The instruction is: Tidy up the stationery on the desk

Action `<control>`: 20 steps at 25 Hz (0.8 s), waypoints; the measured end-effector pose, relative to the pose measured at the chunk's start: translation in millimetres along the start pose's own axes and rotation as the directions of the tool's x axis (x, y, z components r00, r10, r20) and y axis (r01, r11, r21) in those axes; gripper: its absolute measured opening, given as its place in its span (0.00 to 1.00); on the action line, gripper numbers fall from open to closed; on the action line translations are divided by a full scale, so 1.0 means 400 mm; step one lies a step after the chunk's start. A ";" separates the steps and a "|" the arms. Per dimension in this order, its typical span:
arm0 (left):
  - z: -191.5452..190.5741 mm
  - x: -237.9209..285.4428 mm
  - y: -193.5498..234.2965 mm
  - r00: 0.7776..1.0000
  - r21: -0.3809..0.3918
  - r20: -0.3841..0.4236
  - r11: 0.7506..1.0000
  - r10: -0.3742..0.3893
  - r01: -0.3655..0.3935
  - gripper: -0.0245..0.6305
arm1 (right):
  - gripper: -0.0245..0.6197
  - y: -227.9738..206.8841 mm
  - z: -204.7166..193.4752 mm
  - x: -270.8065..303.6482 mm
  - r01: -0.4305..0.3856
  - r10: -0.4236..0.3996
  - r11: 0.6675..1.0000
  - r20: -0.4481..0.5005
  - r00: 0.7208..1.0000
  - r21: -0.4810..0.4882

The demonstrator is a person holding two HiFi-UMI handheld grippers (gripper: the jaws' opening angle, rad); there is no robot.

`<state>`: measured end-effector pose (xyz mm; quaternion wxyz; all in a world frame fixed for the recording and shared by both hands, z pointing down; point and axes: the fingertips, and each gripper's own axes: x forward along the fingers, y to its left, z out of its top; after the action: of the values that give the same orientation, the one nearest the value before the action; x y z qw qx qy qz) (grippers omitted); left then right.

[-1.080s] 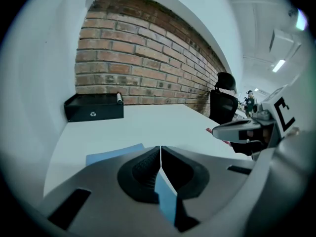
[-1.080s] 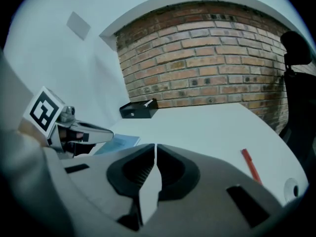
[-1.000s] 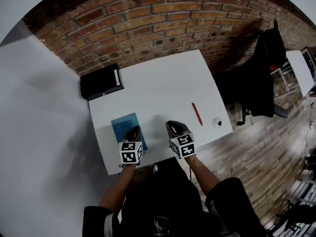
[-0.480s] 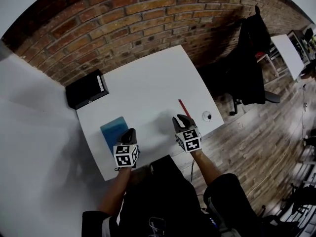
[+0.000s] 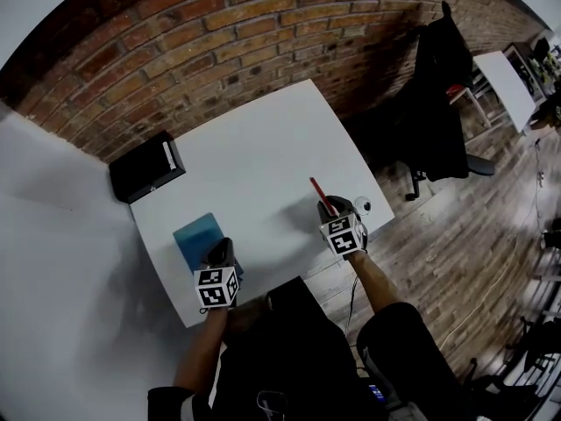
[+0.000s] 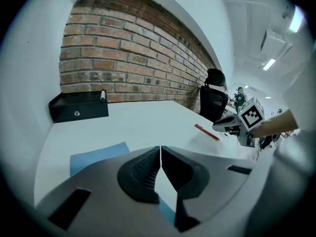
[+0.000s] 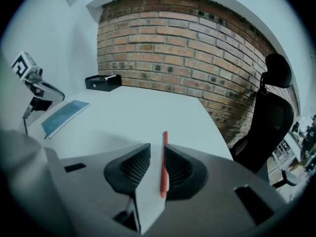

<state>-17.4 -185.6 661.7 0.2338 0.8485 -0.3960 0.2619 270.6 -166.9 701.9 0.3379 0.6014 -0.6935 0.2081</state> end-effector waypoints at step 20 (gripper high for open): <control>-0.042 -0.004 0.034 0.999 -0.017 -0.039 1.000 0.025 -0.026 0.07 | 0.16 -0.030 -0.097 0.057 0.011 -0.014 1.000 -0.160 0.987 -0.023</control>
<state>-33.3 -182.3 676.1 0.2454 0.8361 -0.4044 0.2776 289.6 -158.2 743.4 0.4005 0.5832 -0.6626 0.2458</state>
